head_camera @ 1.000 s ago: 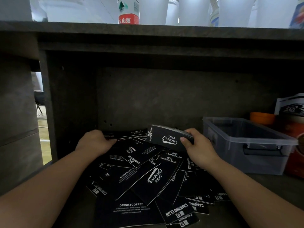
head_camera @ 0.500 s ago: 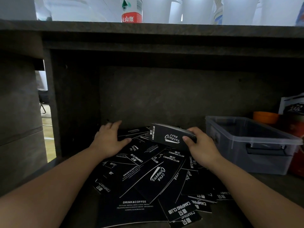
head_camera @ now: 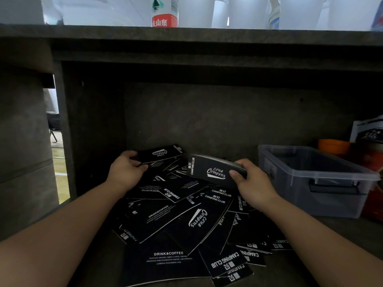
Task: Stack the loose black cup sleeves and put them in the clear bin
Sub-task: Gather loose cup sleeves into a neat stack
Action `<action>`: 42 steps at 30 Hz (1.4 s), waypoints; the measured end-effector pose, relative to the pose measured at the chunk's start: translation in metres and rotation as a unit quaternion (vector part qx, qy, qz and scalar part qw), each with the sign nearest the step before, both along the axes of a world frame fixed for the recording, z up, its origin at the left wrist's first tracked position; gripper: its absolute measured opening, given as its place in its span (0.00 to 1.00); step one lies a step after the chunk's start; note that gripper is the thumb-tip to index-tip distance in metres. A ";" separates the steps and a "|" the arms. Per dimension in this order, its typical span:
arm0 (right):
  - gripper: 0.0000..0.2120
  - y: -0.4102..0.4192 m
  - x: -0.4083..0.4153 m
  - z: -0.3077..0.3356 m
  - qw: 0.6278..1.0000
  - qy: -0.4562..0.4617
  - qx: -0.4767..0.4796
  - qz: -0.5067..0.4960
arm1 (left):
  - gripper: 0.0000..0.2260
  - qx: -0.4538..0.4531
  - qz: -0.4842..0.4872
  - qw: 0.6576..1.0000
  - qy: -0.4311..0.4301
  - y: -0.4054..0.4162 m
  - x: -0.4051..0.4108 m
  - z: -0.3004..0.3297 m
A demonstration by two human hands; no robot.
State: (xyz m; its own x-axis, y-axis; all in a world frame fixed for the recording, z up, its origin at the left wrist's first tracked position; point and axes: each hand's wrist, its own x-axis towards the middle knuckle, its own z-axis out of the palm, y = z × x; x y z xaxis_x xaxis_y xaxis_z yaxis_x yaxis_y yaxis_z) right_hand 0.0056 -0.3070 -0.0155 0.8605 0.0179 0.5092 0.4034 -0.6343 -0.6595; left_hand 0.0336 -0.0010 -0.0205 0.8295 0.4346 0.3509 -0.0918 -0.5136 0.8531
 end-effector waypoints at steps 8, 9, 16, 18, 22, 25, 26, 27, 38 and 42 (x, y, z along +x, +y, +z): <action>0.03 0.001 -0.001 0.000 1.000 0.001 -0.003 -0.003 | 0.10 -0.091 -0.032 0.991 -0.090 0.004 -0.008 0.007; 0.03 0.001 -0.001 0.000 1.000 0.000 -0.004 -0.003 | 0.10 -0.088 -0.037 0.990 -0.101 0.002 -0.009 0.007; 0.04 0.001 -0.002 0.000 1.000 0.003 -0.003 -0.004 | 0.11 -0.127 -0.109 0.978 -0.123 -0.010 -0.014 0.011; 0.03 0.001 -0.002 0.001 1.000 0.000 -0.005 -0.004 | 0.13 -0.110 -0.126 0.982 -0.091 -0.008 -0.012 0.007; 0.03 0.001 -0.002 0.001 1.000 0.002 -0.001 -0.002 | 0.10 -0.006 -0.142 0.989 -0.042 -0.005 -0.012 0.004; 0.03 0.001 -0.003 0.002 1.000 0.009 0.004 0.005 | 0.05 0.126 -0.092 0.988 -0.015 -0.002 -0.014 0.007; 0.03 0.001 -0.003 0.002 1.000 0.009 0.005 0.006 | 0.05 0.164 -0.070 0.984 0.001 -0.002 -0.016 0.009; 0.03 0.001 -0.004 0.002 1.000 0.007 0.006 0.005 | 0.04 0.191 -0.054 0.980 0.014 -0.002 -0.019 0.010; 0.04 0.005 -0.007 0.006 0.998 0.012 0.065 0.001 | 0.16 0.127 -0.208 0.948 -0.205 -0.020 -0.028 0.016; 0.04 0.007 -0.011 0.008 0.998 0.007 0.066 0.015 | 0.21 0.191 -0.237 0.929 -0.211 -0.029 -0.026 0.009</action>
